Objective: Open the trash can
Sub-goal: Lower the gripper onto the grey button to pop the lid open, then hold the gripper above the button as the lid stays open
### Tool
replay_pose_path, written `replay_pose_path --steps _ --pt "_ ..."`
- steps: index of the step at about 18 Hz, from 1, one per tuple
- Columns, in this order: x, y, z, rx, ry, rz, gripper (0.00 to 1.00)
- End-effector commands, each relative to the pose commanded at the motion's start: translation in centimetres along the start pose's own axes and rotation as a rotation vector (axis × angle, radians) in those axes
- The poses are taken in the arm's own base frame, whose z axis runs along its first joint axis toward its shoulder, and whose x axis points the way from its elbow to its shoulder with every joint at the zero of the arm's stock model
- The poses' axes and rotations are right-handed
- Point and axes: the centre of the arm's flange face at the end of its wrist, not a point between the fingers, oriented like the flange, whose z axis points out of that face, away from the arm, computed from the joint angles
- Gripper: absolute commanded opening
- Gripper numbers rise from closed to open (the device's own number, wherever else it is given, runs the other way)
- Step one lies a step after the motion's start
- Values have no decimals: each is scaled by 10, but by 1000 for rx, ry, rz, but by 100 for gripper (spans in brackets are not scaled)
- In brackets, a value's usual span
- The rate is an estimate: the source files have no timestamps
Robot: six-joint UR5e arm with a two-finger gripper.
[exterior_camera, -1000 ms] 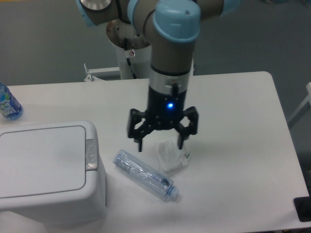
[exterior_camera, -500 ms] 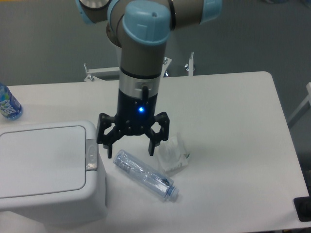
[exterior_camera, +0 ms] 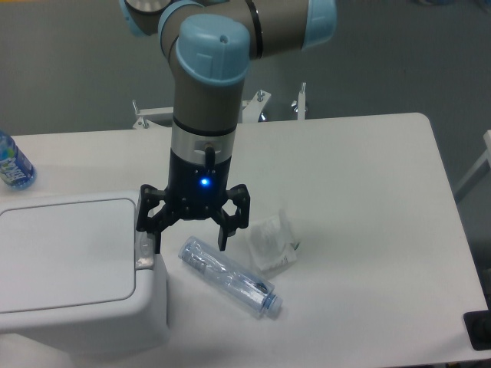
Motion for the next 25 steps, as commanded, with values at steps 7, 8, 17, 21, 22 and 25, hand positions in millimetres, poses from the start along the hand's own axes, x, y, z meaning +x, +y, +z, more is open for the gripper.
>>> replay_pose_path --steps 7,8,17,21,22,25 --pt "0 0 0 0 0 0 100" --pt "0 -1 -1 3 0 2 100" --pt "-1 -1 4 -5 -1 3 100" --pt "2 -10 -8 26 -2 26 100" --pt "3 -16 -20 50 -5 29 100" --pt "-24 -26 -53 110 -54 10 100"
